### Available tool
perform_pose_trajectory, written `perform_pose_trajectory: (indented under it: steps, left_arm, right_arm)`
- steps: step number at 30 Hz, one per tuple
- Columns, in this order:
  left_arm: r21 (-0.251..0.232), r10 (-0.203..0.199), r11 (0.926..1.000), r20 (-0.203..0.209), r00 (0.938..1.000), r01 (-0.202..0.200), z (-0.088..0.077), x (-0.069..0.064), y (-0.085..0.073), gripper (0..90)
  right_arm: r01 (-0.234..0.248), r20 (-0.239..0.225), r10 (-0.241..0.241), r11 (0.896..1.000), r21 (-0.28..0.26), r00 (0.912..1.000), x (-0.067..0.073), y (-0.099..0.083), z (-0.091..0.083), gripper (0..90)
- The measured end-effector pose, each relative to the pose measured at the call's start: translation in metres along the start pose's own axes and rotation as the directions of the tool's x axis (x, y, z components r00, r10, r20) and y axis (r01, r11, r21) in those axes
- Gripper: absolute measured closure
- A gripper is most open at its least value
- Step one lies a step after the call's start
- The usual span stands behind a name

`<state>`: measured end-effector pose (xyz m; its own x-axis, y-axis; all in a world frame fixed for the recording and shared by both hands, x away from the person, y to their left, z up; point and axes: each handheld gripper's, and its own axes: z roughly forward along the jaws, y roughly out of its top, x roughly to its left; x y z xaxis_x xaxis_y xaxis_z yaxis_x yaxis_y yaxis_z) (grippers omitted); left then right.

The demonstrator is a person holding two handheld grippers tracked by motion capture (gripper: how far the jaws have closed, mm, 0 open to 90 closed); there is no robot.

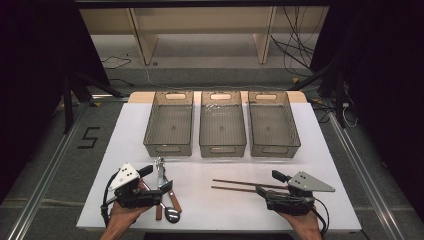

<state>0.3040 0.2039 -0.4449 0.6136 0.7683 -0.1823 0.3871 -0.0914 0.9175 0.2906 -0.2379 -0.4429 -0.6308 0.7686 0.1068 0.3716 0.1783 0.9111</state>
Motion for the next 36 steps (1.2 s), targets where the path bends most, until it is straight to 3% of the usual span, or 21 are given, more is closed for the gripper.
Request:
perform_pose_trajectory:
  steps: [8, 14, 19, 34, 35, 36]
  left_arm:
    - [0.001, -0.001, 1.0000, 0.000, 1.0000, 0.001, 0.000, 0.000, 0.000, 8.2]
    - [-0.005, -0.009, 1.0000, -0.003, 1.0000, 0.009, 0.000, 0.002, 0.000, 8.2]
    - [-0.005, -0.011, 0.9999, -0.003, 0.9999, 0.011, -0.001, 0.002, 0.000, 8.2]
    - [-0.007, -0.011, 0.9999, -0.003, 0.9999, 0.011, -0.001, 0.002, 0.000, 8.0]
    - [-0.005, -0.011, 0.9999, -0.004, 0.9999, 0.011, -0.001, 0.003, 0.000, 8.0]
    - [-0.006, -0.011, 0.9999, -0.004, 0.9999, 0.011, -0.001, 0.003, 0.000, 8.0]
  right_arm:
    - [0.030, -0.003, -0.030, 0.999, 0.038, 0.9995, -0.001, 0.008, 0.000, 26.4]
    - [0.089, -0.014, -0.088, 0.991, 0.101, 0.9960, -0.006, 0.022, 0.001, 26.4]
    - [0.104, -0.029, -0.101, 0.985, 0.137, 0.9945, -0.010, 0.031, 0.004, 26.8]
    - [0.194, -0.063, -0.184, 0.941, 0.278, 0.9809, -0.017, 0.060, 0.016, 27.5]
    - [0.211, -0.067, -0.200, 0.930, 0.301, 0.9775, -0.018, 0.065, 0.019, 27.7]
    - [0.217, -0.070, -0.205, 0.926, 0.310, 0.9762, -0.019, 0.066, 0.020, 27.7]
